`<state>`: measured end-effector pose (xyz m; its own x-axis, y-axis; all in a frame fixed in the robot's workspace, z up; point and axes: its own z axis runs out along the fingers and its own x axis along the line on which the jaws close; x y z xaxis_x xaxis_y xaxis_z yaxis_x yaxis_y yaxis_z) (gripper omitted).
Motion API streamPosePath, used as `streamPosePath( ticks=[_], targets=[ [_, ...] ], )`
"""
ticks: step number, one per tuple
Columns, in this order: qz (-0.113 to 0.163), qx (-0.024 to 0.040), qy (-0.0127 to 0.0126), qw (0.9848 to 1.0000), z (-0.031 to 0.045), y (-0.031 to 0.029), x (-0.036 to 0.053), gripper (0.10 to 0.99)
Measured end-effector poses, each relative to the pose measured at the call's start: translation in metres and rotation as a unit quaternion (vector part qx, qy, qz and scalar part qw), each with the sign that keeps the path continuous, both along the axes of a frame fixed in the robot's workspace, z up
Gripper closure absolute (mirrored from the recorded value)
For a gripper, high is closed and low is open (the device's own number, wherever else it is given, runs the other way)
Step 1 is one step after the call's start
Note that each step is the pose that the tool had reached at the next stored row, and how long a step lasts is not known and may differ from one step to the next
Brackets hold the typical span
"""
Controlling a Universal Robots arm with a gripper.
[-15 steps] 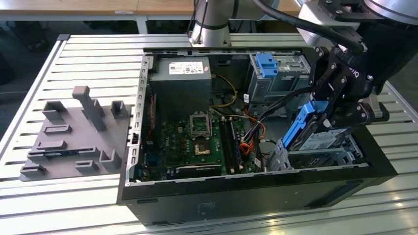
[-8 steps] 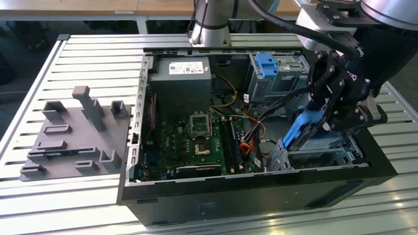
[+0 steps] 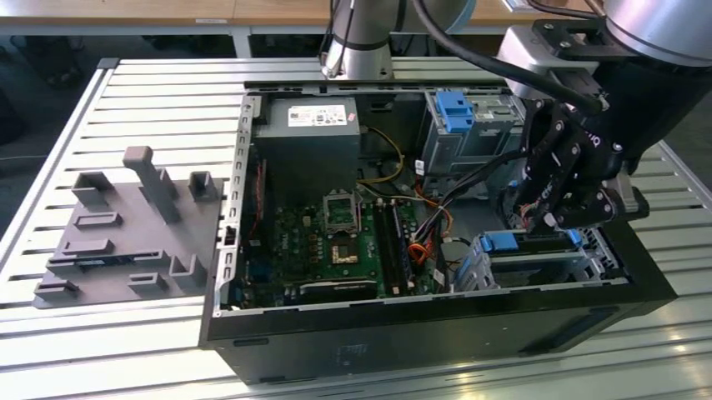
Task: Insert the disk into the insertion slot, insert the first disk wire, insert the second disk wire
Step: 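Insert the disk into the insertion slot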
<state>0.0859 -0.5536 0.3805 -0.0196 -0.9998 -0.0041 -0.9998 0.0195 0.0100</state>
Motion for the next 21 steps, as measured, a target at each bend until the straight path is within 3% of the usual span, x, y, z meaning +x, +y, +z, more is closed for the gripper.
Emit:
streamPosePath(
  ticks=[3, 5, 6, 8, 21],
  targets=[
    [0.0, -0.0001, -0.0007, 1.0, -0.0027, 0.0, 0.0, 0.725],
    [0.0, 0.0, -0.001, 1.0, -0.0035, 0.0, 0.0, 0.843],
    [0.0, 0.0, -0.0011, 1.0, -0.004, 0.0, 0.0, 0.843],
    [0.0, 0.0, -0.0012, 1.0, -0.0051, 0.0, 0.0, 0.961],
    [0.0, 0.0003, -0.0021, 1.0, -0.0103, 0.0, 0.0, 0.98]
  ],
)
